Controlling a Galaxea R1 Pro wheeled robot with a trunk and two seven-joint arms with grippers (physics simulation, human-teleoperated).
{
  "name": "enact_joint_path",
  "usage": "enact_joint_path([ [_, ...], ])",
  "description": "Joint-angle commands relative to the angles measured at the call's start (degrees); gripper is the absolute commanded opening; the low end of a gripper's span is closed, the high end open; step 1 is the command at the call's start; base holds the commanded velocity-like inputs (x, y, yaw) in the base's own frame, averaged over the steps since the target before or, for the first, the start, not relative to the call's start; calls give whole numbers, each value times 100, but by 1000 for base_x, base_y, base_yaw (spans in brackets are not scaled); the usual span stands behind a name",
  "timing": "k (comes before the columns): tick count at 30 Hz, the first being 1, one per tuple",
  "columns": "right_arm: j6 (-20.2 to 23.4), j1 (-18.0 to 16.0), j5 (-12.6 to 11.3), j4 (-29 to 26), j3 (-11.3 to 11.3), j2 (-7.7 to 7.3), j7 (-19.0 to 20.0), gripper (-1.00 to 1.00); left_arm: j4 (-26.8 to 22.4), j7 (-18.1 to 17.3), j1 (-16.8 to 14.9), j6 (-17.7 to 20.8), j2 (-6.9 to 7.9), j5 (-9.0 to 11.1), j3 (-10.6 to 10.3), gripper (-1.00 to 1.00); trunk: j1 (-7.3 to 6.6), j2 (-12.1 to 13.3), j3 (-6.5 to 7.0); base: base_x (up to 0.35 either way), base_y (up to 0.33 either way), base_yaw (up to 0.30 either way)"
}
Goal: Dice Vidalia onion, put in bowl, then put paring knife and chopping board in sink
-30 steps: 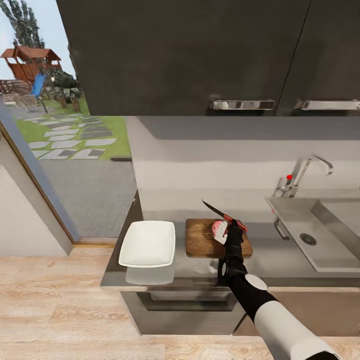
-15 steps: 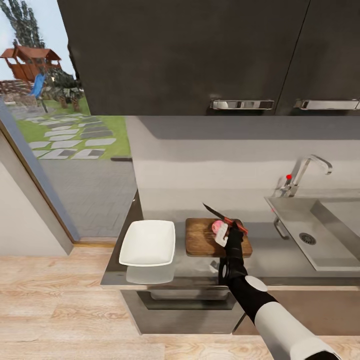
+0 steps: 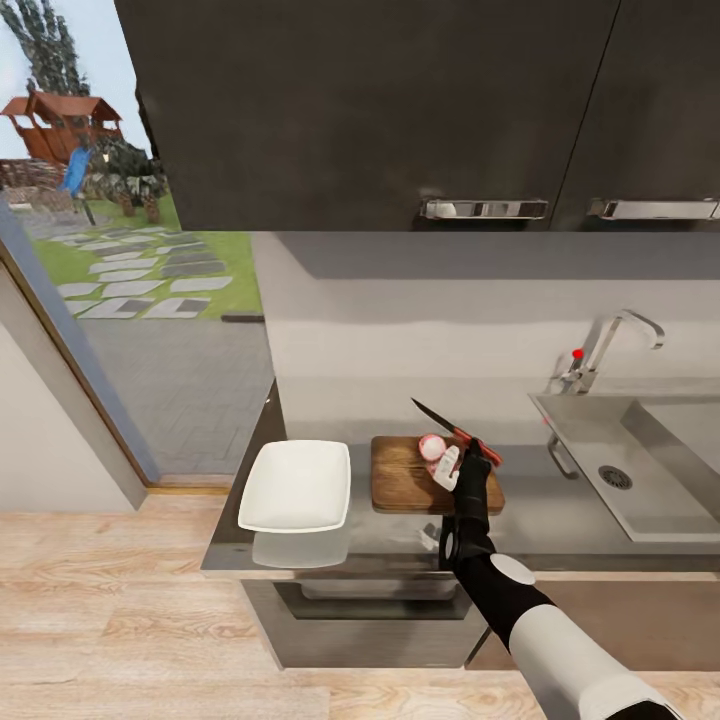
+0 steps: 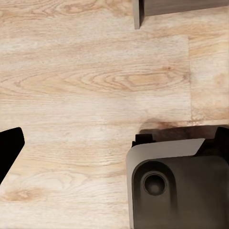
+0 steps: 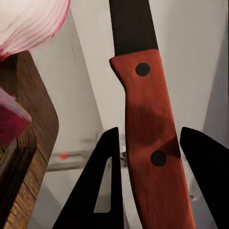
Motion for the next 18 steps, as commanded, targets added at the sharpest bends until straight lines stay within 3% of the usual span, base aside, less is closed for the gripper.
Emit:
enact_joint_path([
  [1, 17, -5, 40, -17, 7, 0, -44, -100, -7, 32, -1, -5, 3, 20, -49, 100, 3, -11, -11, 0, 0, 0],
  [7, -133, -6, 38, -231, -6, 0, -288, -100, -7, 32, -1, -4, 3, 20, -49, 100, 3, -11, -11, 0, 0, 0],
  [18, -150, -7, 32, -501, -121, 0, -320, -100, -7, 32, -1, -5, 6, 20, -49, 100, 3, -11, -11, 0, 0, 0],
])
